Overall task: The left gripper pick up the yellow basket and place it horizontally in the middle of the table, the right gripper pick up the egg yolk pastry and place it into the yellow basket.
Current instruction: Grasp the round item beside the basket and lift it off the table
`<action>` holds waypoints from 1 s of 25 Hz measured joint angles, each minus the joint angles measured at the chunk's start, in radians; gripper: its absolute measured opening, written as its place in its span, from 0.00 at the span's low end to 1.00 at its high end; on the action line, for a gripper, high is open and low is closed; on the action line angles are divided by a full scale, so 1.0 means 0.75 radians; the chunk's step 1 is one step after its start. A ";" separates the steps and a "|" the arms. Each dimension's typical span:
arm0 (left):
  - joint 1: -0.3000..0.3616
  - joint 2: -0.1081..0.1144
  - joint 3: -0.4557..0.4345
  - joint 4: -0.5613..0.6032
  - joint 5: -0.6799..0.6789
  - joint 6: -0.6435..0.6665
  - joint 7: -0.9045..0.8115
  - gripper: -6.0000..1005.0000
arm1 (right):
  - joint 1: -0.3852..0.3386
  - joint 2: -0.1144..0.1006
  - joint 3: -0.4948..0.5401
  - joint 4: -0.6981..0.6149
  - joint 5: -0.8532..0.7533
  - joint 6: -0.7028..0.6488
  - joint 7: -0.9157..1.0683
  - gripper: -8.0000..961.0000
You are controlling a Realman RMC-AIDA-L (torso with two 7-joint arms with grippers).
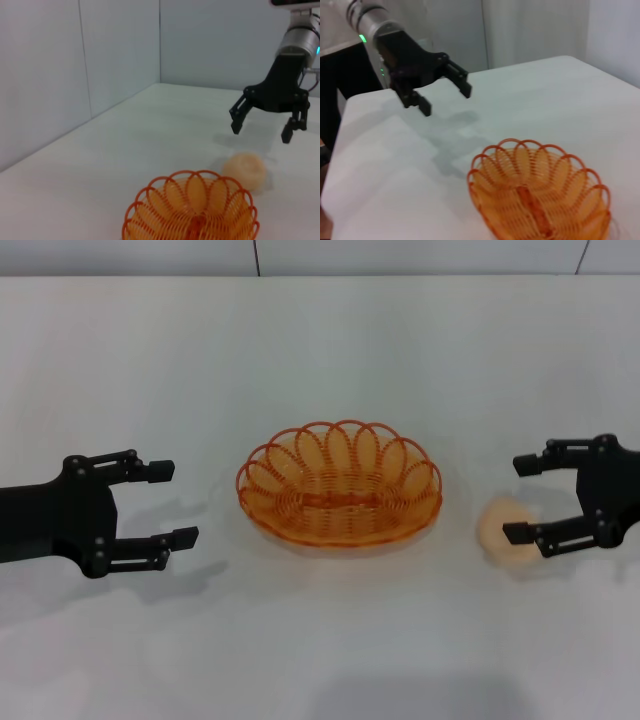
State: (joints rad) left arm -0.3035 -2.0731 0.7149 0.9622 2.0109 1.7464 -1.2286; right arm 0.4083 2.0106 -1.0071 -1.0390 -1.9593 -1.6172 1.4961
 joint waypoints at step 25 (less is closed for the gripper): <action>0.003 0.018 -0.006 -0.006 0.102 -0.014 -0.043 0.78 | 0.105 0.002 -0.198 -0.187 -0.351 0.136 0.591 0.88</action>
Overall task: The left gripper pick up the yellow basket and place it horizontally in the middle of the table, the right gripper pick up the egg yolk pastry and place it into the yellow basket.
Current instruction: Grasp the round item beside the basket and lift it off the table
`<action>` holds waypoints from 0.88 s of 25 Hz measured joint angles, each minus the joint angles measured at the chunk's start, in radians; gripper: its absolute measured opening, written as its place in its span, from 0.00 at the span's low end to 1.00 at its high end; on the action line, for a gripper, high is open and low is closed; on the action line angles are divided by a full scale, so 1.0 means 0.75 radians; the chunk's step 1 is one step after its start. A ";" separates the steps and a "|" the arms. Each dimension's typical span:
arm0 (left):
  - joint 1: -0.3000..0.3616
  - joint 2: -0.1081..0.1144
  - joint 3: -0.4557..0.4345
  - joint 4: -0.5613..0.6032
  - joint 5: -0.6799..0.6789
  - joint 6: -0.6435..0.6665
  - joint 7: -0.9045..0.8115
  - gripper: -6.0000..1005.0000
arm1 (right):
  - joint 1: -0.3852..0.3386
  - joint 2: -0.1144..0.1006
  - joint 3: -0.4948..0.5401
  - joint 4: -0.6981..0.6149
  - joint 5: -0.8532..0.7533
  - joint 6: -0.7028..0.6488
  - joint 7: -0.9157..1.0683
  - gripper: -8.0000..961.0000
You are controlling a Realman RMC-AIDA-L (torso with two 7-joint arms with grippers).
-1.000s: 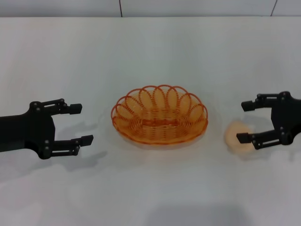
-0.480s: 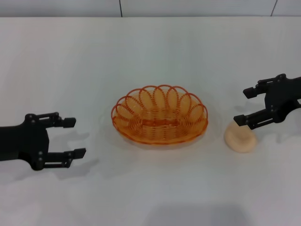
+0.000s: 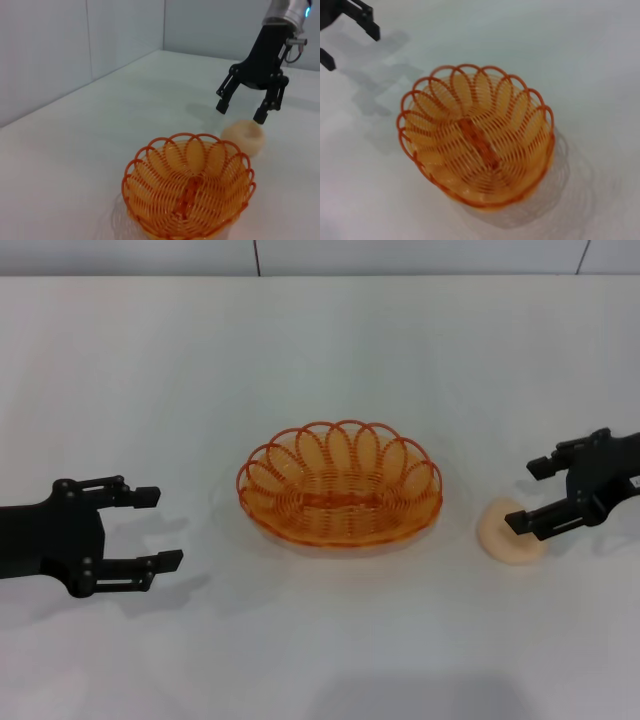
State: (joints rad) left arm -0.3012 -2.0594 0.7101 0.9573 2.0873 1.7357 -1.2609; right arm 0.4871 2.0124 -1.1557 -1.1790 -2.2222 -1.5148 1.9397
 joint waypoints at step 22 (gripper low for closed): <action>0.001 -0.007 -0.034 -0.002 -0.007 0.000 -0.003 0.78 | -0.038 0.006 -0.099 0.102 0.040 0.164 -0.038 0.44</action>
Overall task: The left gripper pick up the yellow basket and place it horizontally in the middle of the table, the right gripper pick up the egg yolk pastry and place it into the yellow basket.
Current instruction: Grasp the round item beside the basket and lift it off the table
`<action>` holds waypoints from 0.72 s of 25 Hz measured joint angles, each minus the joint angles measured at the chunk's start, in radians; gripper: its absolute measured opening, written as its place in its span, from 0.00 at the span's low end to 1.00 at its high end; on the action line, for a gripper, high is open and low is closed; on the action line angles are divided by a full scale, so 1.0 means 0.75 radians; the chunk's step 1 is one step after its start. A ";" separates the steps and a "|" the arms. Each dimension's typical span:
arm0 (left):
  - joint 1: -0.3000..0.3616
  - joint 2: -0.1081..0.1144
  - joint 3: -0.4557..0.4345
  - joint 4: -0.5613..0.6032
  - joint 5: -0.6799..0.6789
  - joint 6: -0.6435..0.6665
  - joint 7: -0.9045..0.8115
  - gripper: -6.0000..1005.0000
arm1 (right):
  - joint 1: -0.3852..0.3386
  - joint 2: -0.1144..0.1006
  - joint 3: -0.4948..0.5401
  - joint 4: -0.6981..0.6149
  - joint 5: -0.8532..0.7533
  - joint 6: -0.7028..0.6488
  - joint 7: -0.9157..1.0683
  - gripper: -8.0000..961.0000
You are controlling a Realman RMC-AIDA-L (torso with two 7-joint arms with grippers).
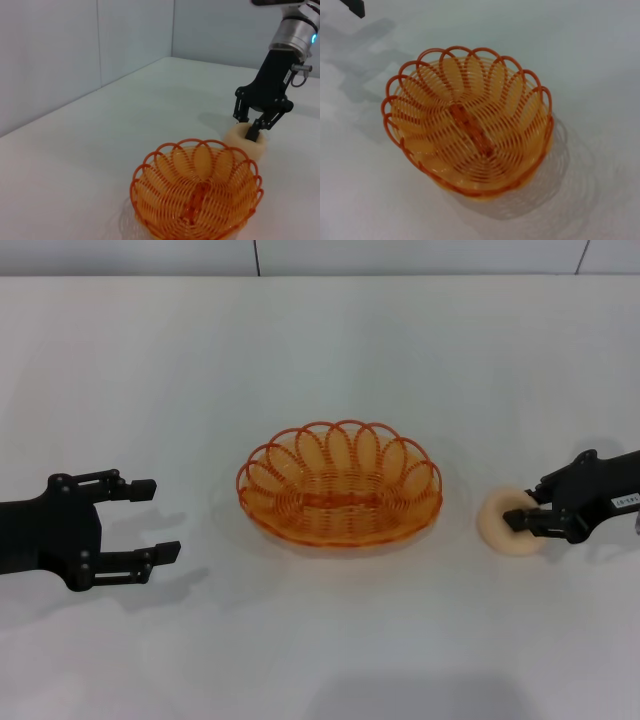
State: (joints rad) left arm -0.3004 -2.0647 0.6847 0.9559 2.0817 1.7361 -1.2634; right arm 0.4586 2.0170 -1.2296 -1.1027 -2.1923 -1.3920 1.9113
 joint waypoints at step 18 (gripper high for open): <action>0.017 0.000 -0.001 0.006 0.002 0.042 0.028 0.78 | -0.014 -0.006 0.126 -0.186 0.064 -0.161 0.021 0.06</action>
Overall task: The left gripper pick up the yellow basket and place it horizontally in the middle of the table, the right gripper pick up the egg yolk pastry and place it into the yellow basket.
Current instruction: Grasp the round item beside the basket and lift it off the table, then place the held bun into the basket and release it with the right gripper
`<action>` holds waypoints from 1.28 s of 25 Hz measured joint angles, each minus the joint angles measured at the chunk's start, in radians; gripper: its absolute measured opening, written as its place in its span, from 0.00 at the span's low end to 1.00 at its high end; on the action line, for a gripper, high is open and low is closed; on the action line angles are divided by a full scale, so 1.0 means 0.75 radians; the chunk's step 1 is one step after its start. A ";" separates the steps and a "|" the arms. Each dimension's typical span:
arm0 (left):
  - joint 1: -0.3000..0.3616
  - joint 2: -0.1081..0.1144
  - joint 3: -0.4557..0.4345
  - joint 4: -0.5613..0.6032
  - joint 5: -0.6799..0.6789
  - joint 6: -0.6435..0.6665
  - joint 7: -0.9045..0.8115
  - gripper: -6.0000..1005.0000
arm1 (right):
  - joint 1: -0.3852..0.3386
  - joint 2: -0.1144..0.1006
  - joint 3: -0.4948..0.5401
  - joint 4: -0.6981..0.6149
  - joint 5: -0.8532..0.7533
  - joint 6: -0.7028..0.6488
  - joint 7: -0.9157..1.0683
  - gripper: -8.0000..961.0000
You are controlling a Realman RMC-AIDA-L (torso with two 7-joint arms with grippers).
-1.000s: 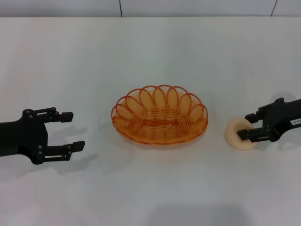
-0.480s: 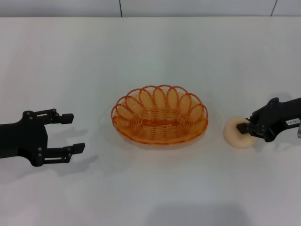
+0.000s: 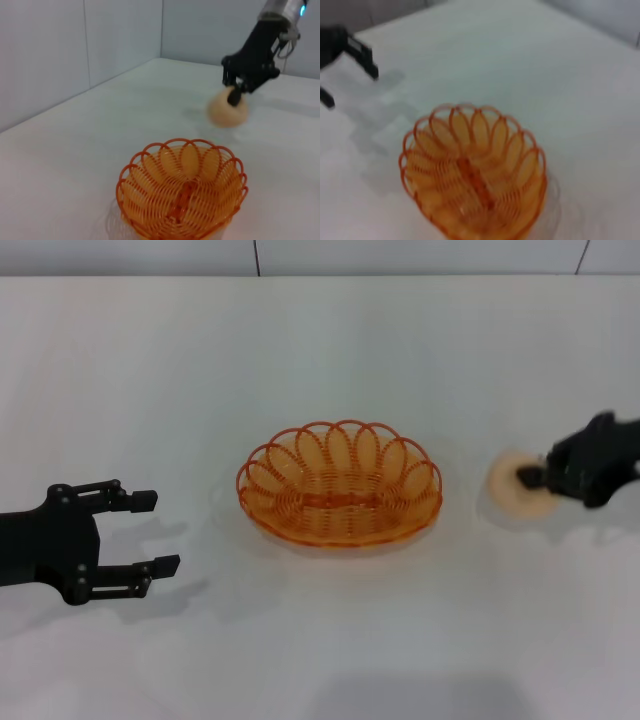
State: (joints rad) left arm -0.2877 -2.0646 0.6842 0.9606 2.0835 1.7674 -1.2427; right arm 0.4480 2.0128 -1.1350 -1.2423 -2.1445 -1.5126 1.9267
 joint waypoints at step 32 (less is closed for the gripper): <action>-0.013 -0.012 0.002 -0.005 0.001 -0.010 0.016 0.78 | 0.178 0.020 -0.701 0.447 0.853 0.673 -0.459 0.08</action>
State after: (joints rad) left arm -0.2971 -2.0739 0.6857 0.9567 2.0842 1.7602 -1.2304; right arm 0.5815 2.0277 -1.6607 -0.9074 -1.5050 -1.0076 1.5824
